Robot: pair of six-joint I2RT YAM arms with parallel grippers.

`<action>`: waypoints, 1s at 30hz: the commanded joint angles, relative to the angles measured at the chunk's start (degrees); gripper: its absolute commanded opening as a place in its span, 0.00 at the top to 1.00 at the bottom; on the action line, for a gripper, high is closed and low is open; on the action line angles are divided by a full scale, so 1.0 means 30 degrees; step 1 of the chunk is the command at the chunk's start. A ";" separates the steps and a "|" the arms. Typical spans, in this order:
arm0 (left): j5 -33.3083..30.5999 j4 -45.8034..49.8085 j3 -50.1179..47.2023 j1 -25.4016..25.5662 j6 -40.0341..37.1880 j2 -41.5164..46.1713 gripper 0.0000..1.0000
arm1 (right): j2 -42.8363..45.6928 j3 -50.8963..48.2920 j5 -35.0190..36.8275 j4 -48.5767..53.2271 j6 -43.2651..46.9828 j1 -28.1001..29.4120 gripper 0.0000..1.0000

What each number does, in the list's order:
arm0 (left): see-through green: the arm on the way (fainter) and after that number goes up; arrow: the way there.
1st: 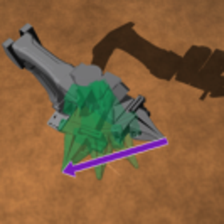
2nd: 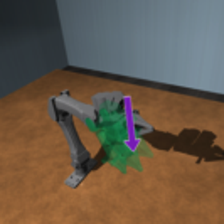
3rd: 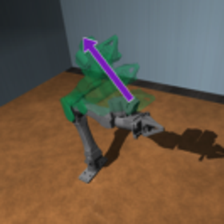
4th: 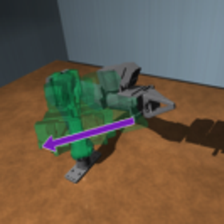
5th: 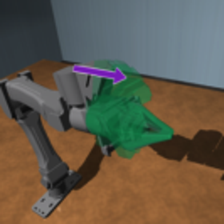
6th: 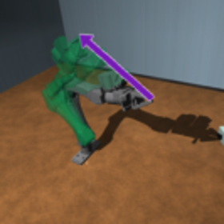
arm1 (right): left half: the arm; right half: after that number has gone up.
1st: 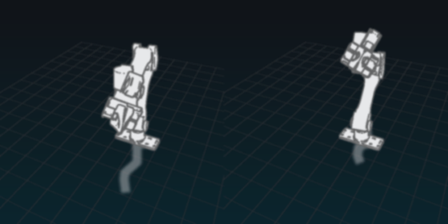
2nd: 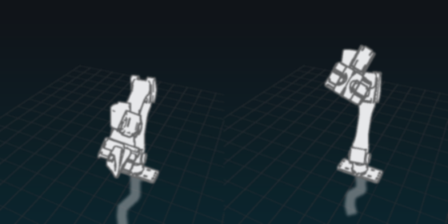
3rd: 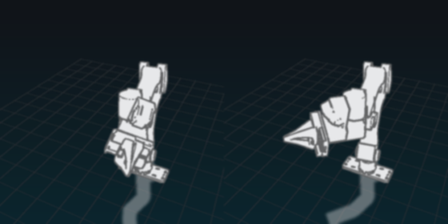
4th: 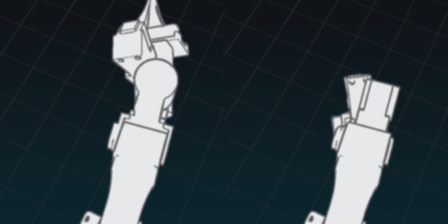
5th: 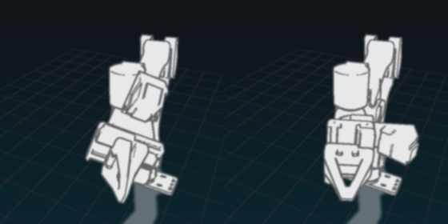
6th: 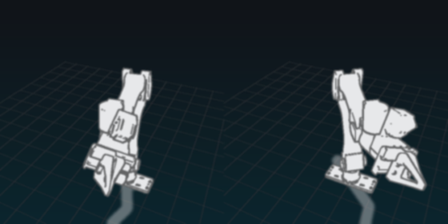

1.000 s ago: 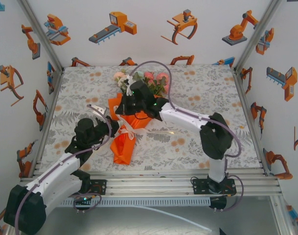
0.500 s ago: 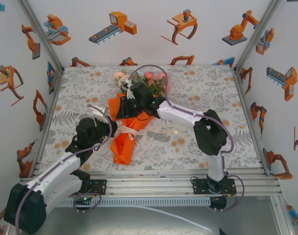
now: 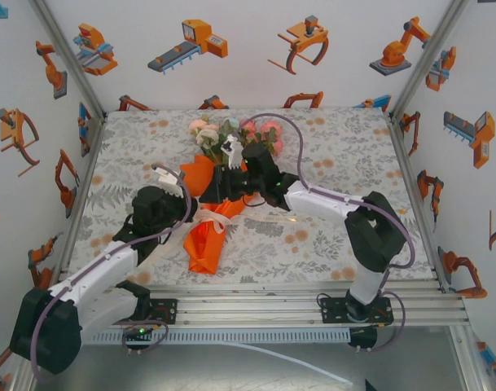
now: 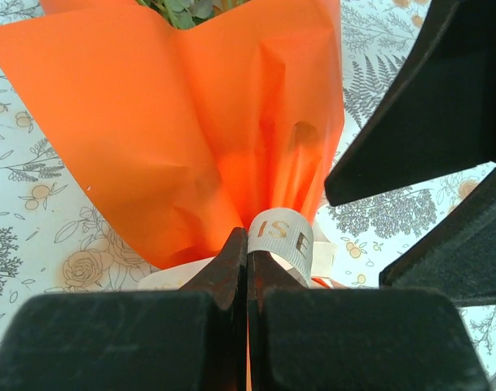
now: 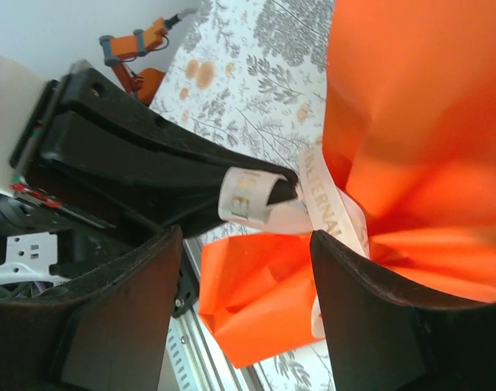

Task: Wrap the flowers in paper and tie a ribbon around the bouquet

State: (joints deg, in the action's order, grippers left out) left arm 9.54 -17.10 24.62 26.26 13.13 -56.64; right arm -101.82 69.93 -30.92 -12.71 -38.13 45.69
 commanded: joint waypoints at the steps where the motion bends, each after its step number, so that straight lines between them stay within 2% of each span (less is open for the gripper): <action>1: 0.0699 -0.0286 0.0779 0.0057 0.0342 -0.0261 1.00 | -0.0667 0.0943 -0.0506 -0.1827 -0.0561 0.0099 0.39; 5: 0.0722 -0.0349 0.1012 0.0043 0.0369 -0.0488 1.00 | -0.1288 0.1537 -0.0681 -0.0728 -0.0649 0.0150 0.51; 9: 0.0902 -0.0476 0.1134 0.0062 0.0434 -0.0657 1.00 | -0.1246 0.1127 -0.0398 -0.0612 -0.0708 0.0151 0.56; 11: 0.1193 -0.0669 0.1111 0.0052 0.0494 -0.0751 1.00 | -0.1271 0.1120 -0.0323 -0.0625 -0.0723 0.0150 0.61; 12: 0.1314 -0.0741 0.1109 0.0047 0.0517 -0.0778 1.00 | -0.1302 0.1174 -0.0329 -0.0684 -0.0737 0.0151 0.67; 16: 0.1446 -0.0608 0.1138 0.0051 0.0450 -0.0836 0.97 | -0.1276 0.1299 0.0114 -0.0861 -0.0767 0.0070 1.00; 17: 0.1319 -0.0471 0.1138 0.0031 0.0420 -0.0696 0.93 | -0.1154 0.1220 0.0338 -0.0832 -0.0792 -0.0016 1.00; 21: 0.0047 0.0590 0.1173 -0.0351 0.0810 0.0411 0.57 | -0.0430 0.0442 0.1428 -0.0659 -0.0679 -0.0348 1.00; 23: -0.1608 0.1841 0.1255 -0.0641 0.1603 0.1341 0.50 | -0.0118 0.0263 0.1567 -0.0136 -0.0091 -0.0377 1.00; 24: -0.2839 0.2797 0.1305 -0.0889 0.2362 0.1723 0.43 | -0.0051 0.0195 0.1510 0.0109 0.0094 -0.0381 1.00; 26: -0.4213 0.5132 0.1742 -0.1578 0.3627 0.1923 0.40 | 0.0023 0.0051 0.1243 0.0184 0.0091 -0.0381 1.00; 29: -0.4194 0.7965 0.2410 -0.2883 0.5197 0.0829 0.44 | -0.0056 0.0108 0.0674 0.0055 -0.0125 -0.0377 1.00; 30: -0.3554 0.8559 0.2577 -0.3419 0.5582 0.0278 0.45 | -0.0072 0.0127 0.0542 -0.0044 -0.0190 -0.0377 1.00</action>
State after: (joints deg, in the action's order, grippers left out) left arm 0.69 -2.24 30.39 18.96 23.24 -52.80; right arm -104.18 70.46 -28.01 -12.51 -39.42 44.60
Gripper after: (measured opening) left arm 0.556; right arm 0.004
